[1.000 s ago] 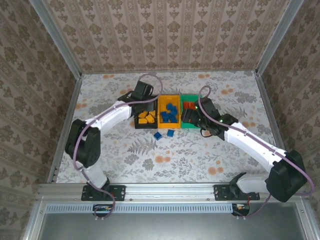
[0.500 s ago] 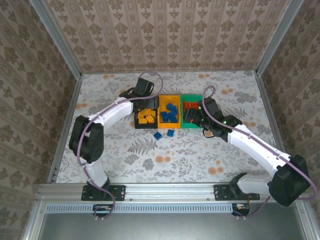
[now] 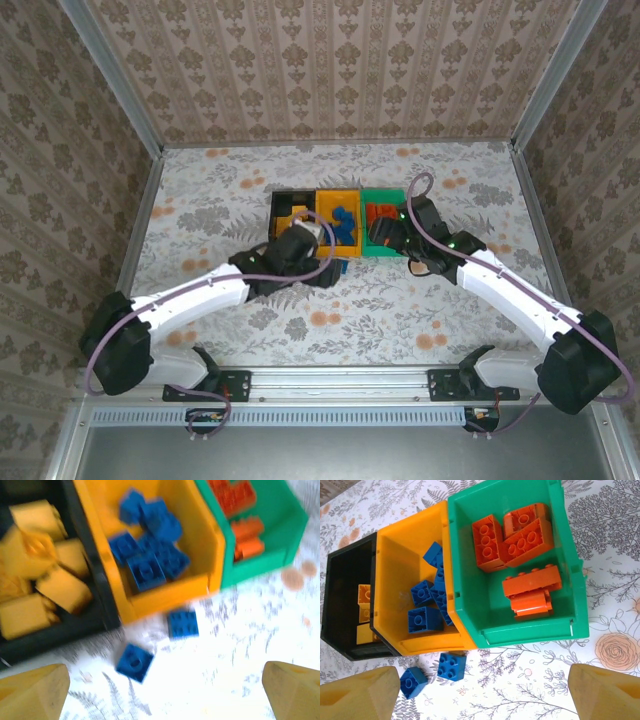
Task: Sort the legos into containers by color
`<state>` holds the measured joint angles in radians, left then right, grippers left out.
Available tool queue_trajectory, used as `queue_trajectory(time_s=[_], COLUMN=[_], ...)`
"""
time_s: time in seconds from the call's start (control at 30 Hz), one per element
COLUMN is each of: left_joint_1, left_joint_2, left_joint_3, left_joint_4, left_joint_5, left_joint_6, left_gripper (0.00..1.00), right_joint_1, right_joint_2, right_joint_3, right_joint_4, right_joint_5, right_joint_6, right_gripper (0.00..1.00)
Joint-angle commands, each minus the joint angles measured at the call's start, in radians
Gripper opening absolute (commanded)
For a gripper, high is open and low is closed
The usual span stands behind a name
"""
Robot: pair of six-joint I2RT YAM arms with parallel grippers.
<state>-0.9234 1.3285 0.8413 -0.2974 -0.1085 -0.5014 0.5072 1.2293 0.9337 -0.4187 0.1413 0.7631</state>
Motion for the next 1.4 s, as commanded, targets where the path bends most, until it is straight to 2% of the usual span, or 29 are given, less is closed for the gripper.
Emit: queue_trajectory(time_s=[0.0,0.17,0.43,0.63,0.77,1.1,1.23,1.37], left_joint_1=[-0.015,-0.008,0.077,0.075,0.071,0.030,0.006,-0.031], left_joint_2=[0.002,0.081,0.265,0.371,0.401,0.376,0.311,0.174], left_joint_3=[-0.078,-0.130,-0.105,-0.058,-0.056,-0.070,-0.102,-0.132], left_joint_4=[0.076,0.183,0.295,0.314,0.336,0.350,0.323,0.256], left_joint_5=[-0.022,-0.021,0.007,-0.041,-0.057,-0.082,-0.098,-0.112], left_joint_6=[-0.049,-0.023,-0.008,0.021,0.028,0.036,0.022,-0.005], left_gripper=[0.99,0.97,0.91,0.82,0.73,0.46,0.41,0.38], right_joint_1=[-0.006,-0.005,-0.006,-0.012,-0.016,-0.021,-0.025,-0.027], right_joint_2=[-0.021,-0.020,-0.040,-0.057,-0.063,-0.056,-0.056,-0.057], right_joint_3=[-0.014,-0.007,0.004,0.005,0.003,-0.003,-0.004,-0.005], right_joint_4=[-0.009,-0.012,-0.028,-0.037,-0.034,-0.031,-0.030,-0.031], right_joint_5=[-0.015,-0.012,-0.002,0.003,0.003,0.001,0.001,-0.002], right_joint_6=[0.016,0.020,0.020,0.018,0.016,0.014,0.016,0.013], right_gripper=[0.88,0.88,0.89,0.89,0.89,0.89,0.89,0.89])
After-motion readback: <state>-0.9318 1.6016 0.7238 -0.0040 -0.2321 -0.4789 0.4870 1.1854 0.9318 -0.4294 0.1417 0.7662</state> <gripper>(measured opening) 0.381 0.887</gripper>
